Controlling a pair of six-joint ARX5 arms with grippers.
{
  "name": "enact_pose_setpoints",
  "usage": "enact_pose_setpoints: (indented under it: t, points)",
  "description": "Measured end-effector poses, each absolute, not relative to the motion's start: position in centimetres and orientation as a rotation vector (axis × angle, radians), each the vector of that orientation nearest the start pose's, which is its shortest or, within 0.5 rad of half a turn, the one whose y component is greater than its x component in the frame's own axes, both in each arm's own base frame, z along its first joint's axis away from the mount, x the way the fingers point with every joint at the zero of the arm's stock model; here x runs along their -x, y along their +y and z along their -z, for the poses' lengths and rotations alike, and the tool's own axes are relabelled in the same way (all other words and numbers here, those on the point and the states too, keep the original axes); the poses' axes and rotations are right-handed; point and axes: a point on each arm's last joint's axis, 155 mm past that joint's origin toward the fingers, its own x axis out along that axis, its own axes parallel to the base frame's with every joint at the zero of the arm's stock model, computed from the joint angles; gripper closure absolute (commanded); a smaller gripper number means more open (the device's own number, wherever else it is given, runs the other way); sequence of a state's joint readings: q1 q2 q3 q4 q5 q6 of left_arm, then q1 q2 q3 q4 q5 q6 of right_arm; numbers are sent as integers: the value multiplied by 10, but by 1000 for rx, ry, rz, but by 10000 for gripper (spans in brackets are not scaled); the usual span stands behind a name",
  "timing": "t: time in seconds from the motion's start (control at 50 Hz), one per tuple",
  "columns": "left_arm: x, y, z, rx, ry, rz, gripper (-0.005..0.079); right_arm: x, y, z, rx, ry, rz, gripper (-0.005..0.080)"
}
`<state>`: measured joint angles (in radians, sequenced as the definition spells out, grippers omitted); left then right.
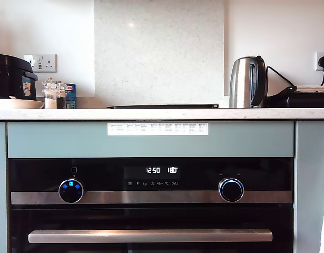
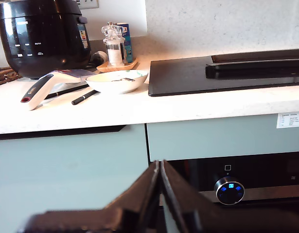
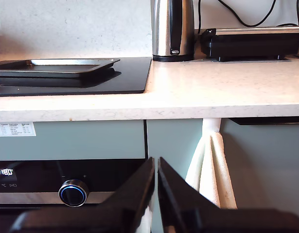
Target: Switch the oven temperature to 200 degrees by turning the right rotary switch until the correct number is selected
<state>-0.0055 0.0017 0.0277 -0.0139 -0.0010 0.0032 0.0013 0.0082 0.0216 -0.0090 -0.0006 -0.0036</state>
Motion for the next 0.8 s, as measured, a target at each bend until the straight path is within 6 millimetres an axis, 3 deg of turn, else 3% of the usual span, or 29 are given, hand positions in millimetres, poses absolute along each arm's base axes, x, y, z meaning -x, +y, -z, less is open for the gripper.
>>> enact_pose_setpoints:
  t: [0.02,0.08,0.12,0.2,0.26,0.46,0.66,0.8]
  points:
    - [-251,-2,-173,-1,-12,8,764,-252,1,-170,1,-3,-5,765]
    - [-251,-29,-173,75,16,147,764,-249,24,-163,-120,53,-126,765]
    - [-250,-38,-178,81,27,189,764,-244,40,-175,-171,42,-214,765]
    - [-250,-39,-185,84,10,195,765,-240,44,-200,-179,-11,-240,764]
    - [-249,-39,-188,84,-4,195,764,-238,44,-208,-177,-33,-245,750]
    - [-247,-46,-205,182,-56,244,765,-234,54,-224,-215,-89,-307,595]
    - [-245,-51,-208,299,-52,275,765,-229,69,-221,-215,-55,-388,433]
    - [-244,-55,-208,310,-45,301,764,-216,82,-246,-176,-102,-461,331]
